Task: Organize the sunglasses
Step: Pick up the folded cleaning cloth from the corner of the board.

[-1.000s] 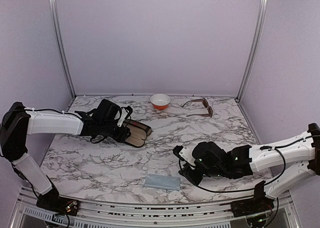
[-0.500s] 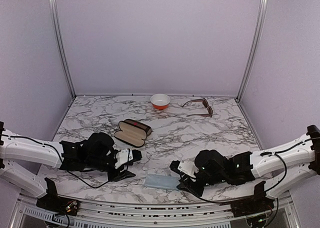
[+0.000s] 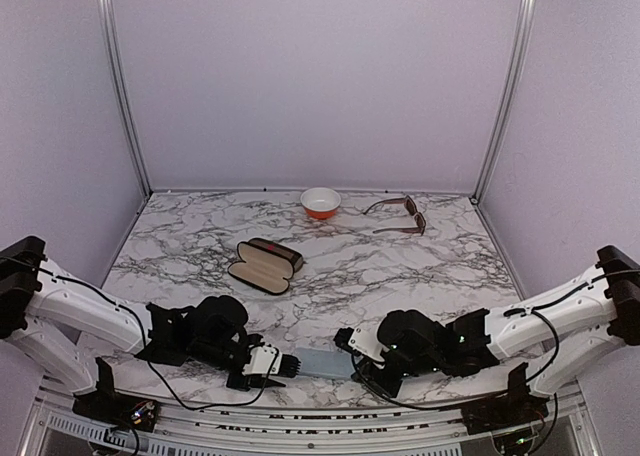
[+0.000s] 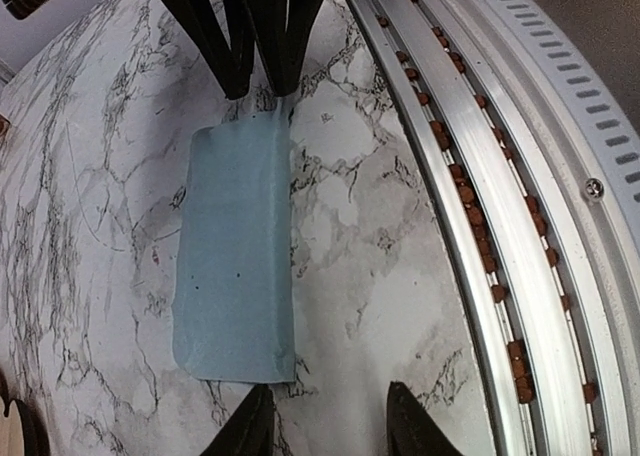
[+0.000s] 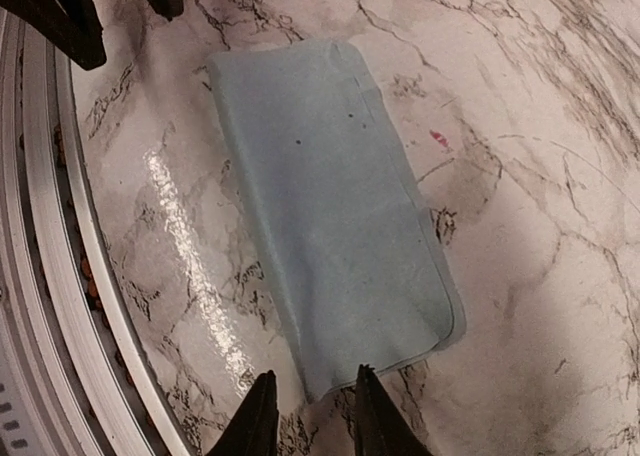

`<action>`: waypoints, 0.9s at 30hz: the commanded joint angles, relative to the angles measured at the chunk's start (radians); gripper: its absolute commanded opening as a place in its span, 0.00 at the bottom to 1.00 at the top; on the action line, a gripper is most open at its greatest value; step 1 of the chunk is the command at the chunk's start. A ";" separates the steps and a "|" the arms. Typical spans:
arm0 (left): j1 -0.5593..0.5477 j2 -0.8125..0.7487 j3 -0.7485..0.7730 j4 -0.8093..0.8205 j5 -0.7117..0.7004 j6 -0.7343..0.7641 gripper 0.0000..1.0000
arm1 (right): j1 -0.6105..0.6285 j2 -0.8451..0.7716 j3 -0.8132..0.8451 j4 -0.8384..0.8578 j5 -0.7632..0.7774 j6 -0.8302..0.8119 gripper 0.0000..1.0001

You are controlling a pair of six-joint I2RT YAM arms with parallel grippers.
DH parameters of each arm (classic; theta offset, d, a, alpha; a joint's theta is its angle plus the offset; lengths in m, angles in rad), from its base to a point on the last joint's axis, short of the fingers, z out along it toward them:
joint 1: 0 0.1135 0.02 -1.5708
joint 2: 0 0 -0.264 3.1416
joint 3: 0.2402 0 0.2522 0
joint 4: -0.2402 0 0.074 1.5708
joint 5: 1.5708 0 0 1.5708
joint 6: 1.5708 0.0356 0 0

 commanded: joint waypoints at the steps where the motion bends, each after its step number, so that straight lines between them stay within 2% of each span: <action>1: -0.013 0.064 0.050 0.069 -0.011 0.039 0.36 | 0.009 -0.036 -0.012 0.034 0.037 0.031 0.27; 8: -0.026 0.129 0.052 0.114 -0.087 0.062 0.35 | 0.008 -0.049 -0.024 0.041 0.040 0.040 0.27; 13: -0.027 0.147 0.046 0.132 -0.131 0.077 0.30 | 0.008 -0.039 -0.023 0.040 0.039 0.044 0.27; 27: -0.035 0.181 0.030 0.159 -0.146 0.096 0.20 | 0.008 -0.042 -0.018 0.029 0.035 0.056 0.27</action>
